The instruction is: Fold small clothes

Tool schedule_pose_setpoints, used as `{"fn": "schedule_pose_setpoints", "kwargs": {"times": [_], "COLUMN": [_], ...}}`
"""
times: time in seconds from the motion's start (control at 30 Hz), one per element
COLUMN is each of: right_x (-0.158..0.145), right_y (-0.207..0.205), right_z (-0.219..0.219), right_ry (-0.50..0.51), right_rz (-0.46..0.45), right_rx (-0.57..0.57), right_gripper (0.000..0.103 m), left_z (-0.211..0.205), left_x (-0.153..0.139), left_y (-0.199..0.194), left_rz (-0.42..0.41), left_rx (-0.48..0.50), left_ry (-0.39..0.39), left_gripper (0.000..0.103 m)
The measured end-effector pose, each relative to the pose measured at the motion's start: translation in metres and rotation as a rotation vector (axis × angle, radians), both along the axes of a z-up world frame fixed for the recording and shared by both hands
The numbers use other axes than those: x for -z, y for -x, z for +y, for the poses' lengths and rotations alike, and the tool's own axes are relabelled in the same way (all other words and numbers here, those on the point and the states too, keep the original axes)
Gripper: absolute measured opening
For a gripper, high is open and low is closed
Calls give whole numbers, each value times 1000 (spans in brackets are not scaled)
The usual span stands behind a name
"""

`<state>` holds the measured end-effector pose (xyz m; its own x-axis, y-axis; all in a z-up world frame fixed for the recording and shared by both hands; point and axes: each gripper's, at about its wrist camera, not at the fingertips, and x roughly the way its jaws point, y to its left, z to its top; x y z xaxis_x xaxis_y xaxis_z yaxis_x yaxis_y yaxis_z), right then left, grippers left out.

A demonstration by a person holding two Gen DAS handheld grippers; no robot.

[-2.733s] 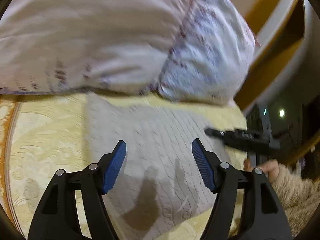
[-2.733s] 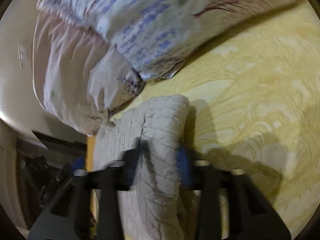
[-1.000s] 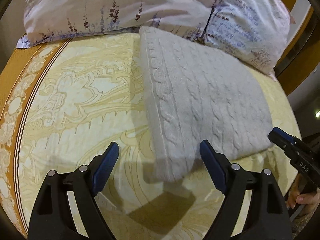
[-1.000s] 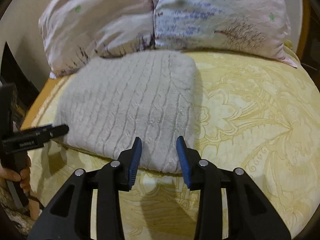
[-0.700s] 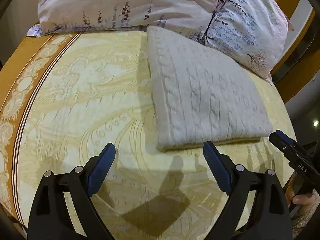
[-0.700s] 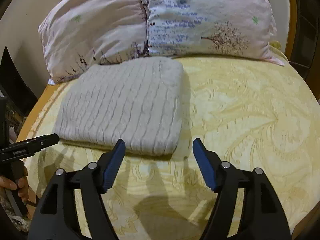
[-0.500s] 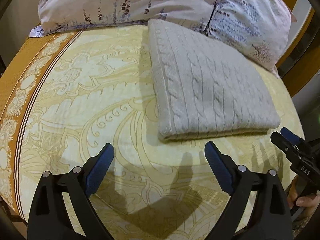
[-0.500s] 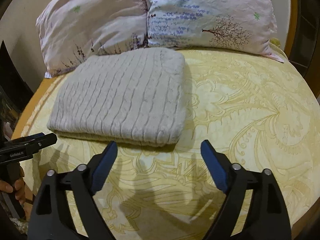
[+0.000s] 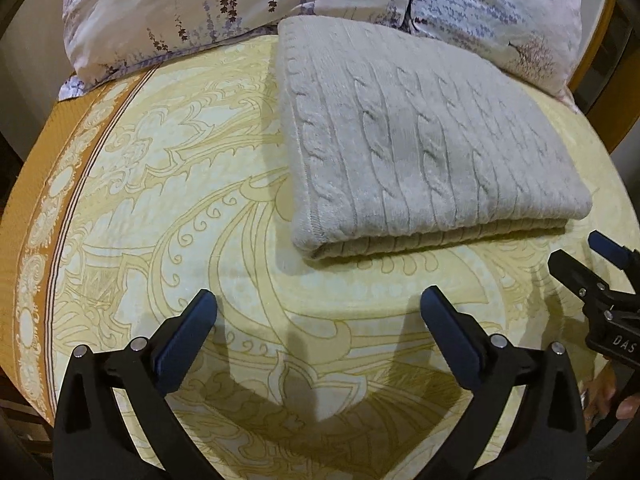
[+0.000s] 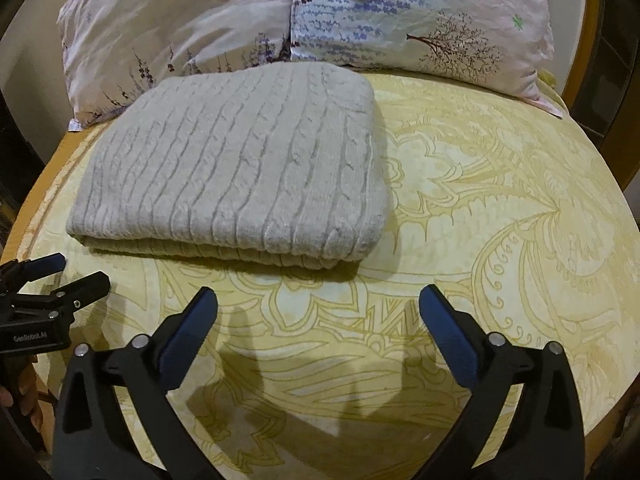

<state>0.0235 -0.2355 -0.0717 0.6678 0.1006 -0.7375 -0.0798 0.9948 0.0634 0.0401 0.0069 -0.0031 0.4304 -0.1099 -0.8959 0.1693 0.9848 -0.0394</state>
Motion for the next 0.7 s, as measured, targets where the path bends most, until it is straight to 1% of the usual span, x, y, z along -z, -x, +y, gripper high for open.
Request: {"fn": "schedule_pose_setpoints", "kwargs": {"times": [0.07, 0.13, 0.27, 0.4, 0.7], "right_x": [2, 5, 6, 8, 7], "right_y": [-1, -2, -2, -3, -3], "right_z": [0, 0, 1, 6, 7], "right_ry": [-2, -5, 13, 55, 45], "right_rz": [12, 27, 26, 30, 42], "right_rx": [5, 12, 18, 20, 45], "right_gripper": [101, 101, 101, 101, 101], "left_z": [-2, -1, -1, -2, -1], "left_x": [1, 2, 2, 1, 3], "left_y": [0, 0, 0, 0, -5], "left_rz": [0, 2, 4, 9, 23], "left_rx": [3, -7, -13, -21, -44], "left_ry": [-27, -24, -26, -27, -27], "left_gripper": [102, 102, 102, 102, 102]}}
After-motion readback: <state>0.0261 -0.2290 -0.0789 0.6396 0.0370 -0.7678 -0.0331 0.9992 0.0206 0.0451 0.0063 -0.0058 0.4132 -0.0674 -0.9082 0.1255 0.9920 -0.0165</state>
